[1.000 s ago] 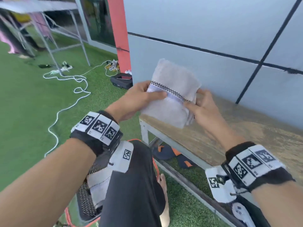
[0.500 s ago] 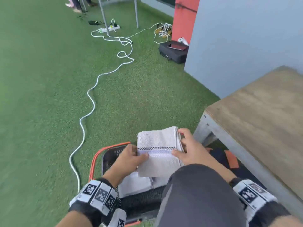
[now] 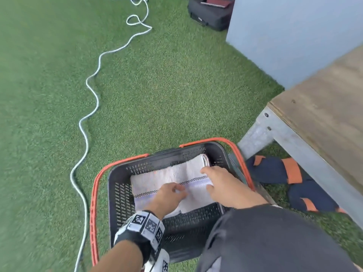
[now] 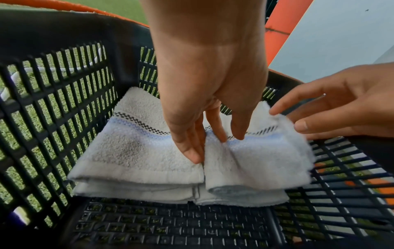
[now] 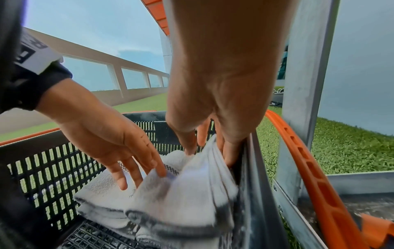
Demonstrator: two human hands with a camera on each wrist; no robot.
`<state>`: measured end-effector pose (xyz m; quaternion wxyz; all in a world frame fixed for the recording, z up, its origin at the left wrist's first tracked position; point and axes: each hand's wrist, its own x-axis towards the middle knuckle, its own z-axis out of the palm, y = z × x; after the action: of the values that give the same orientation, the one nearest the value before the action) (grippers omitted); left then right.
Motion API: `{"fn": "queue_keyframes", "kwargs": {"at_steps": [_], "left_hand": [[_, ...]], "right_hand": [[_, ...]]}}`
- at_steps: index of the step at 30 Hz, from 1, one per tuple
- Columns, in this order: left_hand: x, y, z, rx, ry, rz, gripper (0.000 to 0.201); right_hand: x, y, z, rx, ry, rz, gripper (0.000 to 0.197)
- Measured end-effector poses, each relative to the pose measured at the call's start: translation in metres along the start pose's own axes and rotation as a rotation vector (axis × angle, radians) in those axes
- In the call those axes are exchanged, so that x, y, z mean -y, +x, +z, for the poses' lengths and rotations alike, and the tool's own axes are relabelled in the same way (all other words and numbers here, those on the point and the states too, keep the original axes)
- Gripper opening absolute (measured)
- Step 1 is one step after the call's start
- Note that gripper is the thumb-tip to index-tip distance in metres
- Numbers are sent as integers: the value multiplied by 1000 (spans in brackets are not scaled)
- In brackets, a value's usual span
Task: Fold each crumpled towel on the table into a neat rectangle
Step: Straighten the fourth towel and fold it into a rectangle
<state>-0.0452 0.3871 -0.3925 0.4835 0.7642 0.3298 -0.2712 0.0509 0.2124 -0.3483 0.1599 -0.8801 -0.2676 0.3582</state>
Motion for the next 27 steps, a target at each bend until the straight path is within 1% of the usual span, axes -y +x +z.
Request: {"fn": "queue_keyframes", "kwargs": {"at_steps": [3,6,8,11,13,15,18,20,24,27], "left_hand": [[-3,-4,2,42,38,-10,31],[-11,-11,-2,21,6,-11,25],[-20,-19,-9,-20,3,-8,19],[-44,-38,-24,-55,19,40,18],[-70,-56,-36,-67,53,117,18],[-104,-78,-49,-48,95,218,18],[-163,-123,-64,28,135,382,12],[-202,-156,-67,35,198,499,14],[-268,-221,-53,34,315,691,20],[-307,-263,-24,63,361,808,21]], "right_hand": [[4,0,-5,40,-45,32,32],[8,-9,-18,38,-4,51,36],[10,-20,-32,-11,70,60,31],[8,-46,-55,-136,221,24,15],[11,-73,-74,-245,327,-3,7],[16,-102,-95,-366,402,-31,7],[24,-147,-129,-513,432,-71,11],[25,-179,-149,-608,435,-77,10],[21,-250,-179,-716,436,-60,9],[10,-306,-188,-779,454,-17,11]]}}
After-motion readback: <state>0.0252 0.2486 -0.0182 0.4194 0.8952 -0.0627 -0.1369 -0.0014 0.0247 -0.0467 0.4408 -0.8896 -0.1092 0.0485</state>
